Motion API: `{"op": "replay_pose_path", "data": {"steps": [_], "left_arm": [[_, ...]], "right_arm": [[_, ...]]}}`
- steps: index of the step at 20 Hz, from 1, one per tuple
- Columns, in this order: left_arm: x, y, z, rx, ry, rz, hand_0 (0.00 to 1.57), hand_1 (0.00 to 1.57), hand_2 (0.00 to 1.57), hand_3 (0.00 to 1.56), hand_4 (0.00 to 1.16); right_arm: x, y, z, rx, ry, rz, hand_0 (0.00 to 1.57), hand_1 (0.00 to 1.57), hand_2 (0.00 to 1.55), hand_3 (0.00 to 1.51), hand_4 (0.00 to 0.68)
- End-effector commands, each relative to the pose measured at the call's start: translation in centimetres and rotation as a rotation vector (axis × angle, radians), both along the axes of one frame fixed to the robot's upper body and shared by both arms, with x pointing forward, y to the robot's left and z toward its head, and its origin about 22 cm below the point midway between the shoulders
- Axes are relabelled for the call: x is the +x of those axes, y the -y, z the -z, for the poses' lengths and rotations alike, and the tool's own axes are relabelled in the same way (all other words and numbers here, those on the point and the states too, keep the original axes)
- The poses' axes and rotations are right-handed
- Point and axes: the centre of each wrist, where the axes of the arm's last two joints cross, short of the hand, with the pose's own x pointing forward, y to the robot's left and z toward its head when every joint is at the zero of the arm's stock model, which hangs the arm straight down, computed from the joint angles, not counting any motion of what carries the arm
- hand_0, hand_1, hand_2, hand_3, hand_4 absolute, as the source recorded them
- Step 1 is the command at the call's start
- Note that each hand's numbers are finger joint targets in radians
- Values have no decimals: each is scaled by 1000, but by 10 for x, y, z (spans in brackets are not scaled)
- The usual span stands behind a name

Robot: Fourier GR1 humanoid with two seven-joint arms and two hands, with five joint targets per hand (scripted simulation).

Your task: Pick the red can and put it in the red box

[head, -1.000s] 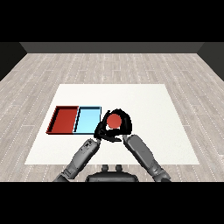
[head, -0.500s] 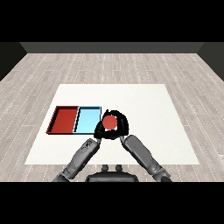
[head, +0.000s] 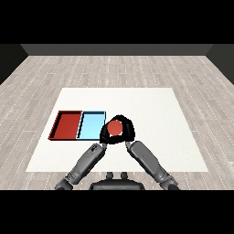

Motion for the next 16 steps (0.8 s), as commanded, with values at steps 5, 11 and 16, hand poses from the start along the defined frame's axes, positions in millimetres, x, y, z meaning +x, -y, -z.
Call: {"op": "replay_pose_path", "data": {"steps": [5,11,16], "left_arm": [[23,-8,-9,-18,86,-49,1571,1571,1560,1478,1136],[1,1,-1,-55,155,-72,1571,1571,1571,1513,1147],[6,4,4,-47,155,-73,1571,1571,1571,1513,1147]], "right_arm": [[-7,4,1,11,-15,-12,1498,1498,1444,1393,646],[-3,-2,1,-52,-82,-1,0,0,0,0,0],[-4,-9,18,-102,-97,11,0,0,0,0,0]]}}
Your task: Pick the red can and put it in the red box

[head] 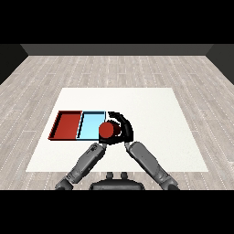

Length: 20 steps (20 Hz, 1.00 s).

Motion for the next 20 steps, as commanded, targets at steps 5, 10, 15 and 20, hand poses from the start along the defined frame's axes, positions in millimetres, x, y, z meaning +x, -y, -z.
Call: {"op": "replay_pose_path", "data": {"steps": [5,10,15,20], "left_arm": [[4,15,-13,7,19,-32,1571,1571,1571,1495,1133],[-16,1,4,31,55,-41,1571,1571,1571,1485,1132],[-20,1,-1,31,38,-74,1571,1571,1571,1480,1131],[-4,-18,-7,34,40,-94,1571,1571,1561,1460,1132]], "right_arm": [[-2,-16,1,-18,-46,4,0,0,0,0,0],[4,17,8,-3,-49,44,0,0,0,0,0],[-2,30,-1,7,-60,18,0,0,0,0,0],[-16,61,10,39,-45,30,0,0,0,0,0]]}}
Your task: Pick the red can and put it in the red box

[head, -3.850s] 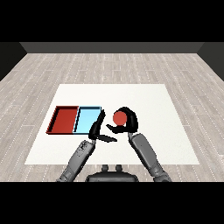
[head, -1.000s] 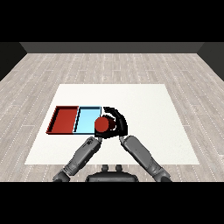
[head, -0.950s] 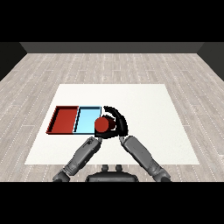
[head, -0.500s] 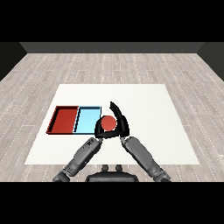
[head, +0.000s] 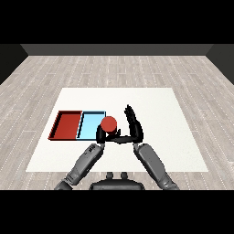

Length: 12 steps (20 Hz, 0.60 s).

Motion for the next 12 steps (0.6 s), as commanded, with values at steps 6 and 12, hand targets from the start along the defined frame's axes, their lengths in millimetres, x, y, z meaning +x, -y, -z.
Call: {"op": "replay_pose_path", "data": {"steps": [6,12], "left_arm": [[2,-26,-17,21,21,-64,1571,1571,1571,1472,1127],[25,-102,-33,101,49,-185,1571,1571,1571,1487,1125]], "right_arm": [[-22,54,-24,78,37,60,0,0,0,0,0],[-33,99,-3,20,59,109,0,0,0,0,0]]}}
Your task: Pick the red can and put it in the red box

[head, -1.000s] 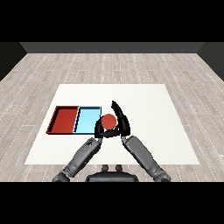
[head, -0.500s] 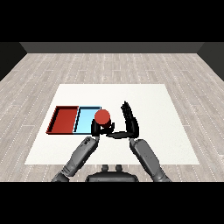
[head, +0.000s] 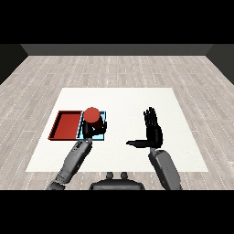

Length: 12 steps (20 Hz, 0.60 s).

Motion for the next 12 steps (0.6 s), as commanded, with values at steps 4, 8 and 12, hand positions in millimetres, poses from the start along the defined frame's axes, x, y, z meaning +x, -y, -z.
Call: {"op": "replay_pose_path", "data": {"steps": [4,8,12], "left_arm": [[25,-69,-45,106,3,-148,1571,1571,1571,1490,1118],[24,-110,-31,221,-71,-207,1571,1571,1571,1490,1120],[26,-184,-28,347,-221,-318,1571,1571,1540,1471,1112]], "right_arm": [[-24,46,7,0,-61,99,0,0,0,0,0],[-25,63,33,-20,-90,101,0,0,0,0,0],[-27,64,40,21,-107,103,0,0,0,0,0]]}}
